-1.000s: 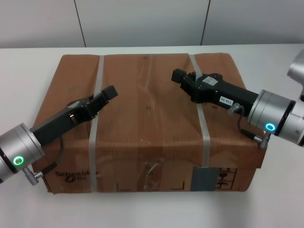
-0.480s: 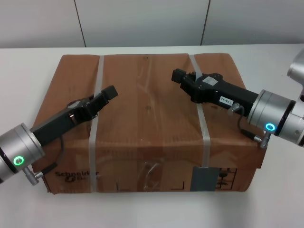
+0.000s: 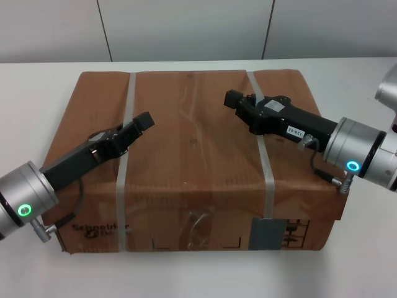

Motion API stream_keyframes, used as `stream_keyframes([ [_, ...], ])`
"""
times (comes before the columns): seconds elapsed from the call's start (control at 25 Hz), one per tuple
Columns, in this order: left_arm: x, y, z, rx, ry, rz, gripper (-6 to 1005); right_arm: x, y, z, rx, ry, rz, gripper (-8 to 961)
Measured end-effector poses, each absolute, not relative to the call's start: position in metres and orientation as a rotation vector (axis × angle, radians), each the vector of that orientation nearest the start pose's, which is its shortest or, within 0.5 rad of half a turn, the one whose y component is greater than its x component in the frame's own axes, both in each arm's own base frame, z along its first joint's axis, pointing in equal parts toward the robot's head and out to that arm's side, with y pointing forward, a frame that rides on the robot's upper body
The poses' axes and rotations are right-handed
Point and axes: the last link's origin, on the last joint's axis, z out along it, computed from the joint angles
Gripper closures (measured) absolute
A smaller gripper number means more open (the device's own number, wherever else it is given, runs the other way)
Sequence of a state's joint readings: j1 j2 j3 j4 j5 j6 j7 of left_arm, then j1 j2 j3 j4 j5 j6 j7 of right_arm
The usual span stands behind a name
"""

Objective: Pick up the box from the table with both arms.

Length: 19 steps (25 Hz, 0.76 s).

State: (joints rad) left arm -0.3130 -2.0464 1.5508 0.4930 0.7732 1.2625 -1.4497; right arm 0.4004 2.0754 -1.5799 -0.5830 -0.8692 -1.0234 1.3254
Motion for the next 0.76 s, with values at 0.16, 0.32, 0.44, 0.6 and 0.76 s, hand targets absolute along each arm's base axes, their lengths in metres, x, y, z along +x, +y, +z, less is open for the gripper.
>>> stream_keyframes([
  [0.16,-0.2623,0.3039,-0.0393,-2.219,-1.209,-1.283,942,0.2336,0.3402,-0.0612,-2.334,0.947,1.025,900],
  [0.32,-0.2625,0.3040,-0.0394,-2.218,-1.210,-1.281,942,0.2336,0.3402,-0.0612,-2.334,0.947,1.025,900],
  [0.44,-0.2626,0.3040,-0.0394,-2.218,-1.210,-1.280,942,0.2337,0.3402,-0.0612,-2.334,0.947,1.024,900],
  [0.6,-0.2627,0.3041,-0.0394,-2.217,-1.211,-1.279,942,0.2339,0.3402,-0.0613,-2.334,0.947,1.023,900],
  [0.76,-0.2630,0.3044,-0.0396,-2.219,-1.200,-1.272,942,0.2348,0.3403,-0.0615,-2.331,0.951,1.019,900],
])
